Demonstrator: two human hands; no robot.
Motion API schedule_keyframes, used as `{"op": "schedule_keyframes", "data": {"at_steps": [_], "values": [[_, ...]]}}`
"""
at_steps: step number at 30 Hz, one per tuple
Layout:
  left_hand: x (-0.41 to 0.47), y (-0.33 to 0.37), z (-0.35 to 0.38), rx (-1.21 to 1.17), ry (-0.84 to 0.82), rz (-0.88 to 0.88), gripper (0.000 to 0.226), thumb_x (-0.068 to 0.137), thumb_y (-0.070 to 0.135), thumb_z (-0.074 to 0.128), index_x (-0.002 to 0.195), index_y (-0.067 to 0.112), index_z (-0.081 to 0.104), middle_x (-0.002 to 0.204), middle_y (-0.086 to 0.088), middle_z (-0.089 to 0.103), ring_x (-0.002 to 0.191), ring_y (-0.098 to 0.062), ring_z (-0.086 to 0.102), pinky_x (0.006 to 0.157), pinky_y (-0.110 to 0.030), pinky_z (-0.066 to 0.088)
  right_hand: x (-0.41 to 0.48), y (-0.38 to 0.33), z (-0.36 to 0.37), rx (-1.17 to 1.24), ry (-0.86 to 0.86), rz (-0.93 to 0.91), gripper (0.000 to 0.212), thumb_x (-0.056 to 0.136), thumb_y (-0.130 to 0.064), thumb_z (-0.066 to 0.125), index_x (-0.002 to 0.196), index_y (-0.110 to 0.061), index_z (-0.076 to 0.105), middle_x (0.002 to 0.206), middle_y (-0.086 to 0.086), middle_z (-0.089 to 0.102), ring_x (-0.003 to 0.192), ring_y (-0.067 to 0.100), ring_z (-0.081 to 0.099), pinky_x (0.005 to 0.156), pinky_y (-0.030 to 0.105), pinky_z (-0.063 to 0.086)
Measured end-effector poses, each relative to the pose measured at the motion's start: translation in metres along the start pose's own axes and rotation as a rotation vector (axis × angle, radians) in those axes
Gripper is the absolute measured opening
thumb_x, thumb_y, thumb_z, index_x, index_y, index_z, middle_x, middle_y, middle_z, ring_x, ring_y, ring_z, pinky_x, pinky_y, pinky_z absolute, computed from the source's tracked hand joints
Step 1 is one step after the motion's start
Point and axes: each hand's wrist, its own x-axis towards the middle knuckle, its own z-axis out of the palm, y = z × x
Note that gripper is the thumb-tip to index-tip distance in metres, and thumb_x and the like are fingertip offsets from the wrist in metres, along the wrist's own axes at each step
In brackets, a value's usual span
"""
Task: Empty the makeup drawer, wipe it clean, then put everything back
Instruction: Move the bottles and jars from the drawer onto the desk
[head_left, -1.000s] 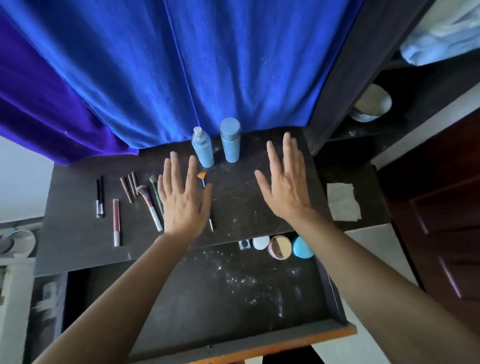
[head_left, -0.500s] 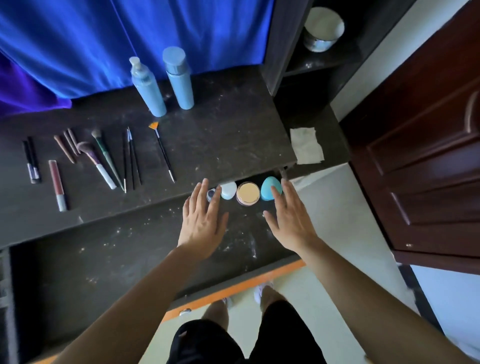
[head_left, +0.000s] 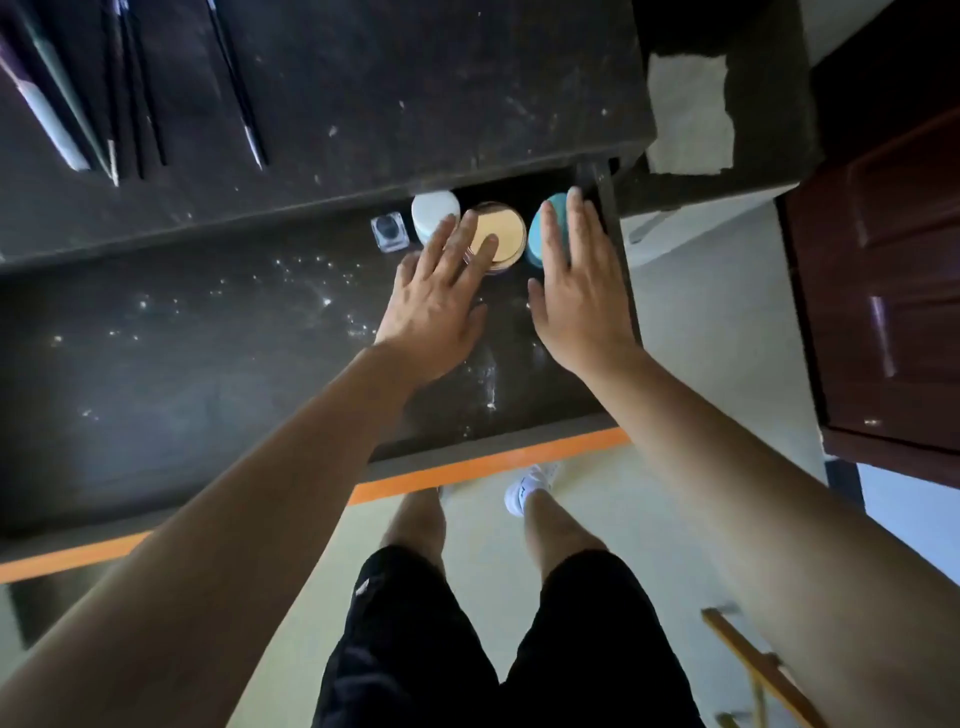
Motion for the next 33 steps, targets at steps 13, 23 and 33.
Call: {"op": "schedule_keyframes", "data": {"at_steps": [13,23,33], "values": [[-0.096,0.016,0.014,-0.102,0.174,-0.229,0.051,0.083,0.041,0.066,0.125,0.014,0.056,0.143,-0.014,0.043,0.130,-0.035,0.039,0.102,-0.048,0.041,-0.058,-0.002,0.005,0.416,0.107,-0.014,0.064,0.084,-0.019,0.071,0.142,-0.013,0.046,0.148,0.015,0.038,0.135,0.031,0.040,0.108,0.035,0.042],[-0.074,0.026,-0.005,-0.411,0.191,-0.525,0.052,0.072,0.031,0.081,0.115,0.015,0.057,0.110,-0.001,0.063,0.106,-0.026,0.051,0.082,-0.024,0.036,-0.059,0.000,-0.009,0.592,-0.016,0.058,0.063,0.074,-0.019,0.083,0.128,-0.018,0.051,0.130,0.004,0.051,0.112,0.021,0.056,0.083,0.019,0.042],[-0.089,-0.007,-0.160,-0.446,0.433,-0.592,0.057,0.067,0.046,0.081,0.113,0.026,0.055,0.097,0.020,0.053,0.102,-0.013,0.048,0.078,-0.021,0.031,-0.021,-0.045,-0.126,0.627,0.119,0.065,0.062,0.074,-0.037,0.082,0.125,-0.031,0.047,0.127,-0.006,0.050,0.110,0.016,0.053,0.082,0.033,0.052]]}}
